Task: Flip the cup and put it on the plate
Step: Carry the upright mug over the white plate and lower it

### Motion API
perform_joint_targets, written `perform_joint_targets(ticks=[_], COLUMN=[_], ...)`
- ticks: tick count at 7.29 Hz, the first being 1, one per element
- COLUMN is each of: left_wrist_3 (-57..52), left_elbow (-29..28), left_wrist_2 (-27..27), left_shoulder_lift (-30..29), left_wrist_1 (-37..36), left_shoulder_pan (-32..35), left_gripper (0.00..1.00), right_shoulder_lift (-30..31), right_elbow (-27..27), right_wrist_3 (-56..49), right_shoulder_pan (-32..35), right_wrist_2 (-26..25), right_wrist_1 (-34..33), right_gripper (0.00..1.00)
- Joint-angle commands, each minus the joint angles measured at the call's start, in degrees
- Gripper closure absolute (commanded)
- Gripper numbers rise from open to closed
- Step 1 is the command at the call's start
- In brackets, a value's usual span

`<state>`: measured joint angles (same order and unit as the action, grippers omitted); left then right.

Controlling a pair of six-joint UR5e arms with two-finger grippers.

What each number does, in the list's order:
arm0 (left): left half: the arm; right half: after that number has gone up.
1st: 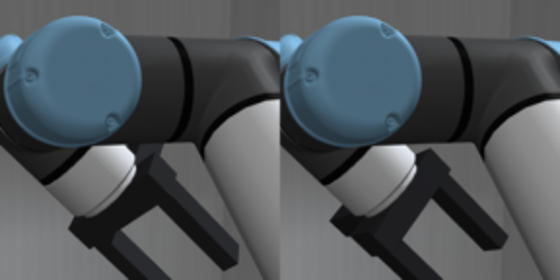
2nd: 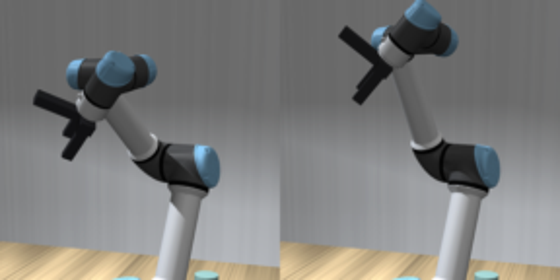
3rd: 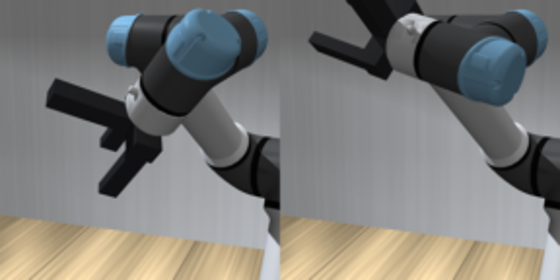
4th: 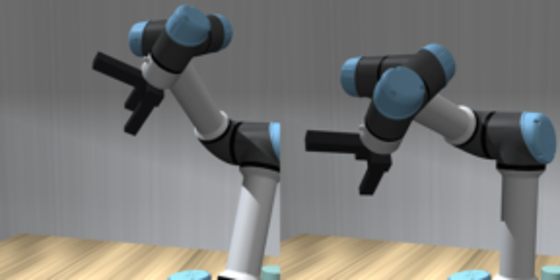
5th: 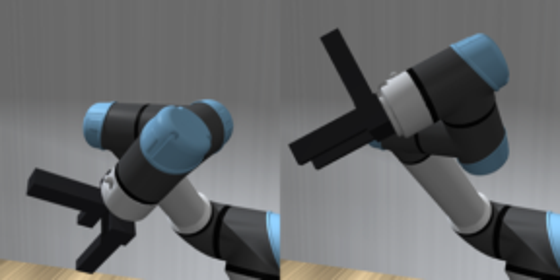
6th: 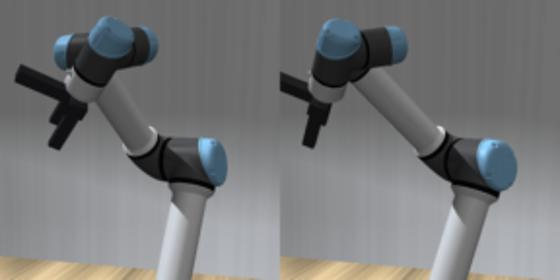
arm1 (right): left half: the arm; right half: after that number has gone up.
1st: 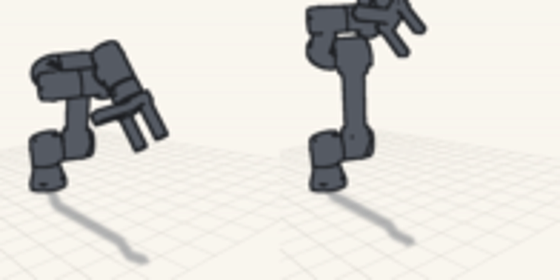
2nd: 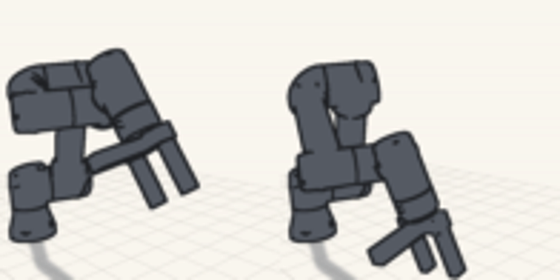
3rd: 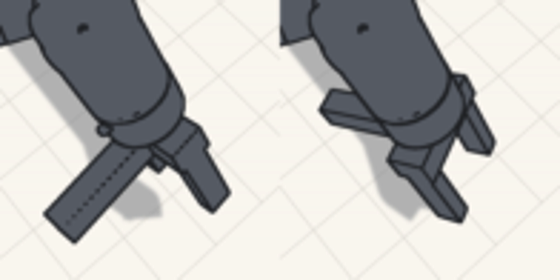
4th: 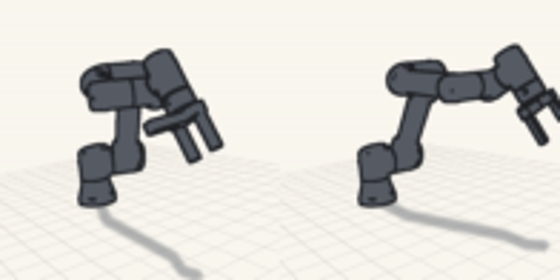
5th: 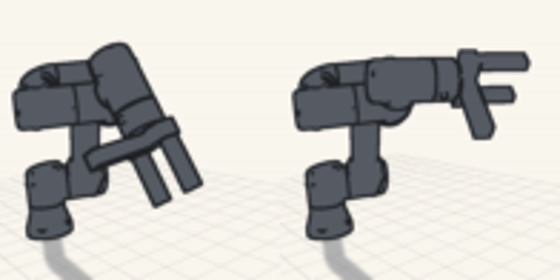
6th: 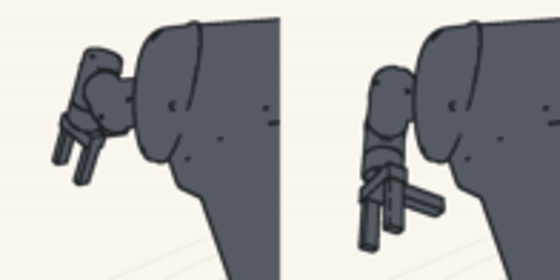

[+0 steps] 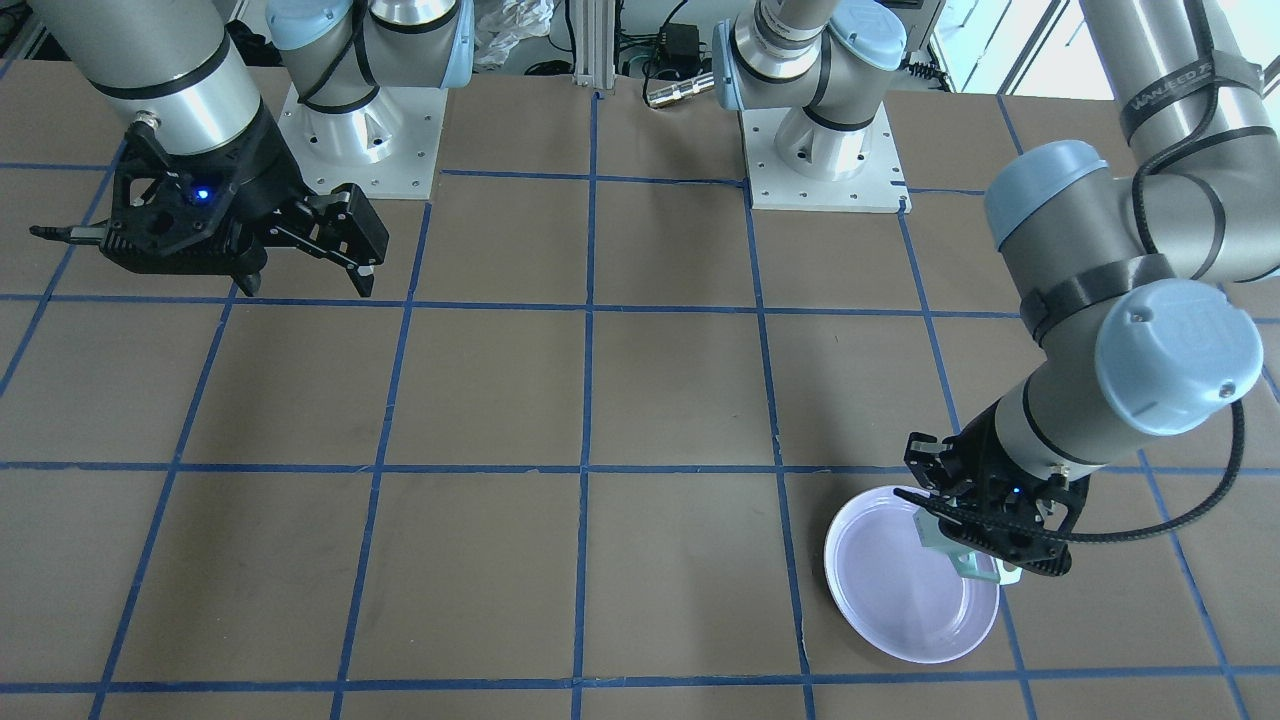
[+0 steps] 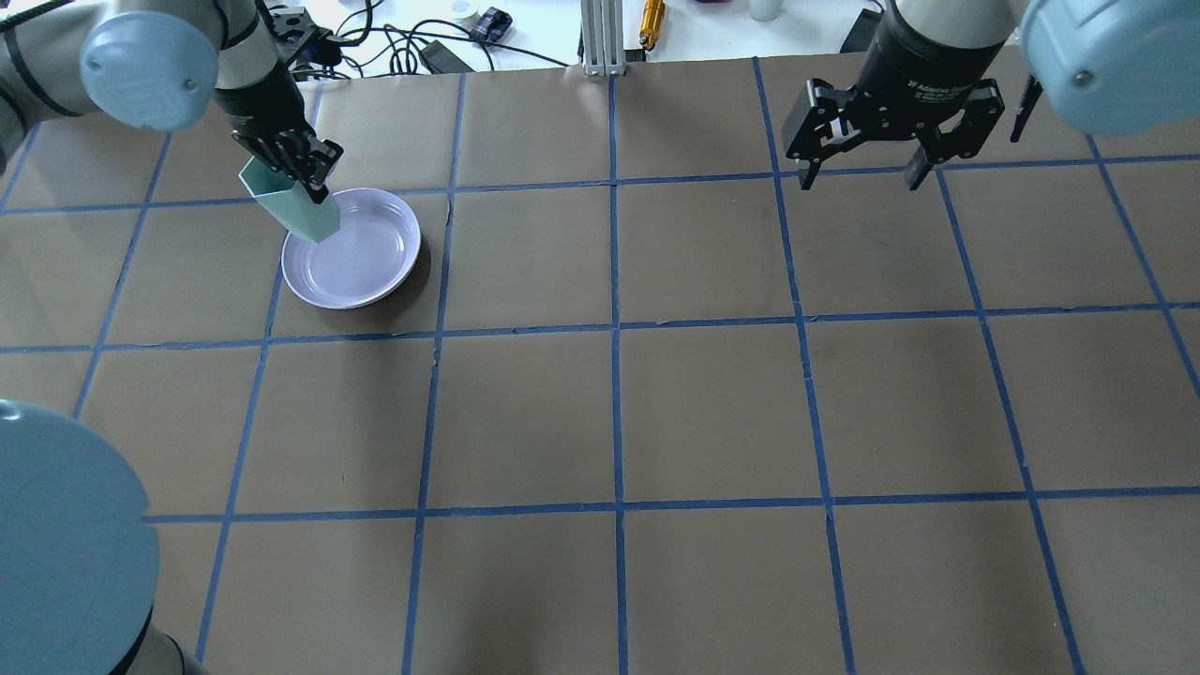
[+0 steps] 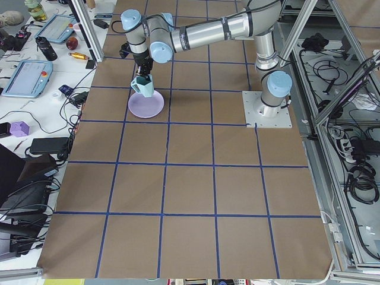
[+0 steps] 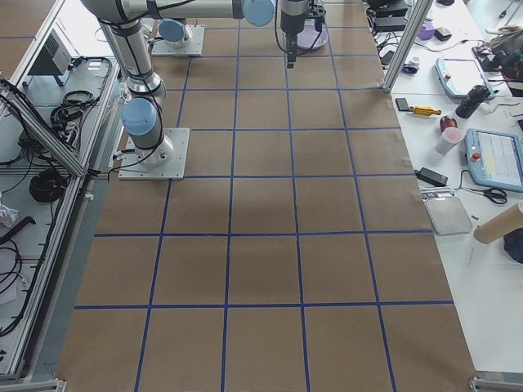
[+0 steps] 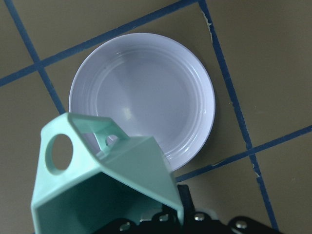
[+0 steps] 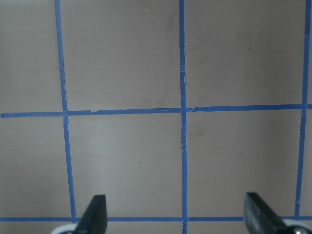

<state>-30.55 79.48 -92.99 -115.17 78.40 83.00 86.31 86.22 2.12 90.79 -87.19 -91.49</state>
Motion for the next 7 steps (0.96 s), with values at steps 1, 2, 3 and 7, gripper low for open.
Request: perform_joint_targets(ticks=[1, 2, 3, 7], left_wrist_3=[-1.44, -2.05, -4.15, -4.35], left_elbow=[4.26, 6.20, 6.91, 8.15], left_wrist_2=[-1.75, -1.58, -1.40, -0.88], left_shoulder_lift=[-1.28, -1.63, -2.07, -2.95], left_wrist_1=[-7.87, -11.13, -11.85, -12.21], left_shoulder_pan=[0.68, 0.41, 0.24, 0.06], left_gripper=[1.00, 1.00, 1.00, 1.00], right_shoulder_lift=[0.00, 0.00, 0.00, 0.00], right_elbow=[0.00, 0.00, 0.00, 0.00], right_wrist_3=[-0.01, -0.01, -0.01, -0.01], right_shoulder_pan=[0.00, 0.00, 0.00, 0.00], right_wrist_2=[0.00, 0.00, 0.00, 0.00], right_wrist_1=[0.00, -0.09, 0.00, 0.00], right_gripper=[0.00, 0.00, 0.00, 0.00])
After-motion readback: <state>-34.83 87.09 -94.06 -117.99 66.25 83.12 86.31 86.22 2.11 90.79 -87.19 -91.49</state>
